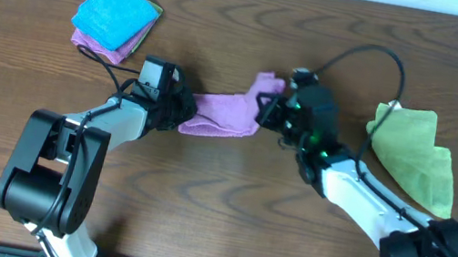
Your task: Fold the cloth
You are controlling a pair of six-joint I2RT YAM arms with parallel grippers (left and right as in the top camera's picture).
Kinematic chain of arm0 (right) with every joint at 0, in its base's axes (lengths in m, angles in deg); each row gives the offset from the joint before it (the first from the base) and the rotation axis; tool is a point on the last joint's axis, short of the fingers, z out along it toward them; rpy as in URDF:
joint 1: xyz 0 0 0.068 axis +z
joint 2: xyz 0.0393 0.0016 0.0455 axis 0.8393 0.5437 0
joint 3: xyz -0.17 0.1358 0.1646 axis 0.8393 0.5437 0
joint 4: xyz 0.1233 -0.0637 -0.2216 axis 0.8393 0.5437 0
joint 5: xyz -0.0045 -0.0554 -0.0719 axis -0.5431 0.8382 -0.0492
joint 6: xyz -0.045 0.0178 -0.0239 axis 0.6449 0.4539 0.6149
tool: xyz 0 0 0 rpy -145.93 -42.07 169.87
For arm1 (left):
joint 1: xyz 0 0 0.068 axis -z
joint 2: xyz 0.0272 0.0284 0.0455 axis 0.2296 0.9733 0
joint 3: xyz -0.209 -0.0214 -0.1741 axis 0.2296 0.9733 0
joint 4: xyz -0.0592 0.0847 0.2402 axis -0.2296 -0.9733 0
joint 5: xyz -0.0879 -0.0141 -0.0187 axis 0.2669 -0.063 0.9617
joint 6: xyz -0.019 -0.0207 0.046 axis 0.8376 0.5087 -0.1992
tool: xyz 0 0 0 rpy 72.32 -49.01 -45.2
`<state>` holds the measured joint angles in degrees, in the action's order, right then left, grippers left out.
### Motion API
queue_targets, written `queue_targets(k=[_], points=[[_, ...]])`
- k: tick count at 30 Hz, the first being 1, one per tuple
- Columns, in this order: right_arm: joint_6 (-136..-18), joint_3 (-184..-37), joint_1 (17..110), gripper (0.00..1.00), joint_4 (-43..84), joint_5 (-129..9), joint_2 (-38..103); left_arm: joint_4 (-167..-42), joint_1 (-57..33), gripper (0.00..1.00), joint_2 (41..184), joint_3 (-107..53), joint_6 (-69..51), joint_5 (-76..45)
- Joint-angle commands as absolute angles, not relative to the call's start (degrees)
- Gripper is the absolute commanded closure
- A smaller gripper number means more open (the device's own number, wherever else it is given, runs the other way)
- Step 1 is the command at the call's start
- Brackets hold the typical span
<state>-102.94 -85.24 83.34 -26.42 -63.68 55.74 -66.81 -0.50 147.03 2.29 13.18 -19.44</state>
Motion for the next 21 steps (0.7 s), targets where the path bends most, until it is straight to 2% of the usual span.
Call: queue_targets(k=[1, 8, 18, 20, 21], points=[[-98.72, -90.64, 85.60, 0.99, -24.91, -61.47, 59.46, -67.05, -0.93, 0.94, 147.84, 1.09, 12.09, -19.52], [-98.02, -96.78, 90.03, 0.99, -24.12, -63.62, 68.50, -67.10, -0.96, 0.94, 146.84, 1.00, 10.21, -18.32], [-97.21, -97.06, 94.45, 0.98, -24.69, -63.97, 72.24, -72.56, -3.38, 0.94, 141.59, 0.82, 8.68, -17.86], [-97.21, -97.06, 94.88, 0.93, -25.02, -63.79, 72.46, -74.18, -4.32, 0.94, 139.76, 0.82, 8.68, -17.71], [-97.23, -97.09, 95.19, 0.83, -25.08, -63.35, 72.57, -74.84, -4.78, 0.93, 138.66, 0.82, 8.68, -17.62]])
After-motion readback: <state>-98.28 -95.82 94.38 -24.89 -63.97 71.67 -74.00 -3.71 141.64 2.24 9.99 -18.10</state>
